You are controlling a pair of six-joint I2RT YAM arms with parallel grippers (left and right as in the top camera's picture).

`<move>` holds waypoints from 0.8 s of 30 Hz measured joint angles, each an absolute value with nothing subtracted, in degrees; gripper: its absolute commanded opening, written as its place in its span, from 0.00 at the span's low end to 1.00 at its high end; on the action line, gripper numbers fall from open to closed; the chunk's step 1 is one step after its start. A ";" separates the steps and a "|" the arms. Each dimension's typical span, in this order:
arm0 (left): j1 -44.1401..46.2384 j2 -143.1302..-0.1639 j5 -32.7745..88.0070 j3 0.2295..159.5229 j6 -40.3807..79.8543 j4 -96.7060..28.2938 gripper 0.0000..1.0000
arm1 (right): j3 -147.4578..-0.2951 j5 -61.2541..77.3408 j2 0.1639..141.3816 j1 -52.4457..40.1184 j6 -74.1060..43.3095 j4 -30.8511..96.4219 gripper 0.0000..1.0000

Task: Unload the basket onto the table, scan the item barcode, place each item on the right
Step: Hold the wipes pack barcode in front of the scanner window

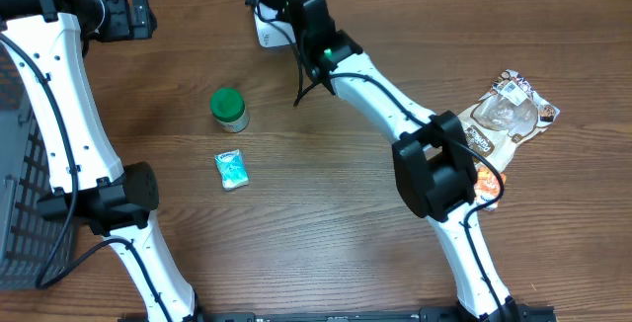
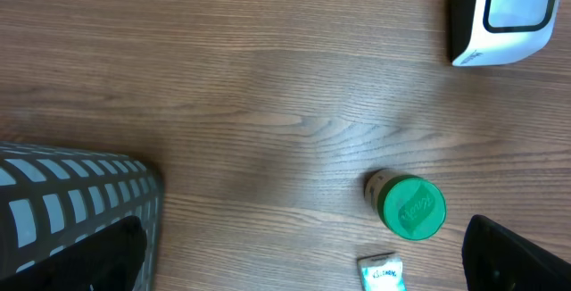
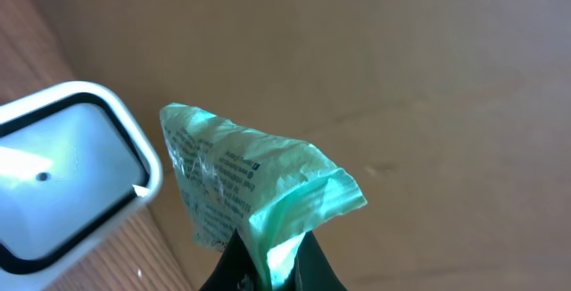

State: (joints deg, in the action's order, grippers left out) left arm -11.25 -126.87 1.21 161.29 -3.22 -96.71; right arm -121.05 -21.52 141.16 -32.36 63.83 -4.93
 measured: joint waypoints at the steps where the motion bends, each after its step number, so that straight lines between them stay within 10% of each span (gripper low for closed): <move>1: -11.25 -126.87 1.21 161.29 -3.22 -96.71 0.99 | -121.05 -20.99 141.75 -32.49 64.97 -5.37 0.04; 24: -11.25 -126.87 1.21 161.29 -3.22 -96.71 1.00 | -121.05 -17.96 142.69 -32.60 69.49 -3.68 0.04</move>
